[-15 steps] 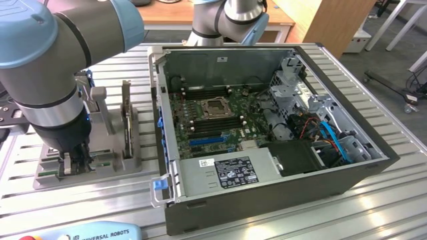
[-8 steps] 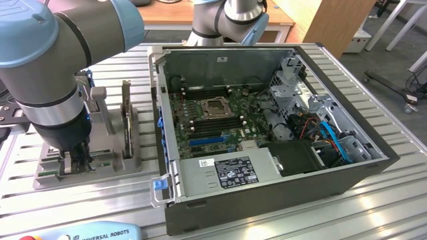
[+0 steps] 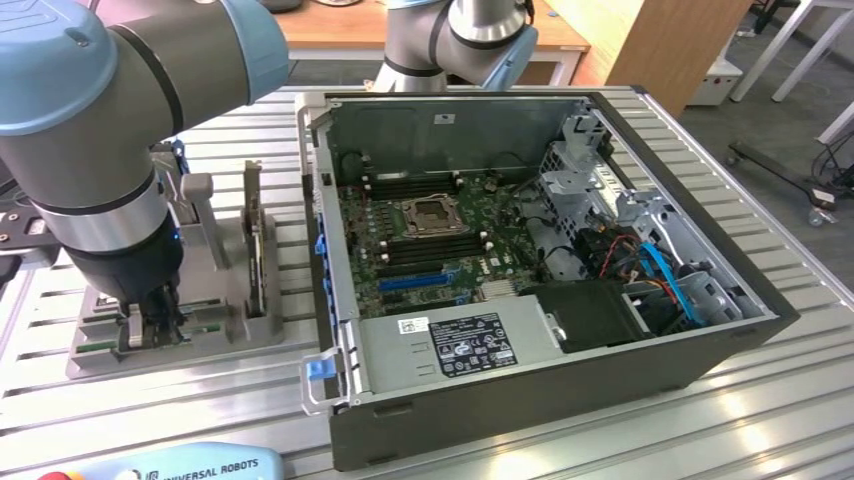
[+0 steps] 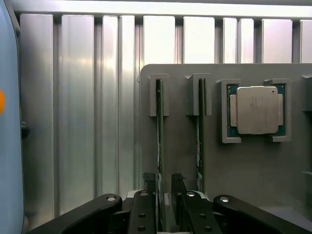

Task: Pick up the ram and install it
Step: 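Pick up the ram and move it above insertion slot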

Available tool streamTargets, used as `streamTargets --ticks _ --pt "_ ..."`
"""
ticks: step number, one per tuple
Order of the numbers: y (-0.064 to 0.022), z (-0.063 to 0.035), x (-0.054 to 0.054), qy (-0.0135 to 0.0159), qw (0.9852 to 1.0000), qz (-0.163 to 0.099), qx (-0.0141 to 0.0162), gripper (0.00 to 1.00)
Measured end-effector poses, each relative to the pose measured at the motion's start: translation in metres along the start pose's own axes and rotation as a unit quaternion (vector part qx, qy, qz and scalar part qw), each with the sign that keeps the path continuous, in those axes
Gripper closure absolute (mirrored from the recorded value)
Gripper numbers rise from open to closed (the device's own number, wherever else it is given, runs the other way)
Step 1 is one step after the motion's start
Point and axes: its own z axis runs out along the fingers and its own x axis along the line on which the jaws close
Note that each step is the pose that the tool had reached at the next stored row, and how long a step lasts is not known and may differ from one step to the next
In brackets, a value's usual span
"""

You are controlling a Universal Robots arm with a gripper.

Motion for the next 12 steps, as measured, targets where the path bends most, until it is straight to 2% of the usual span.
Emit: streamTargets --ticks 12 --pt "0.0000 0.0000 0.0002 0.0004 1.0000 0.000 0.0000 0.73"
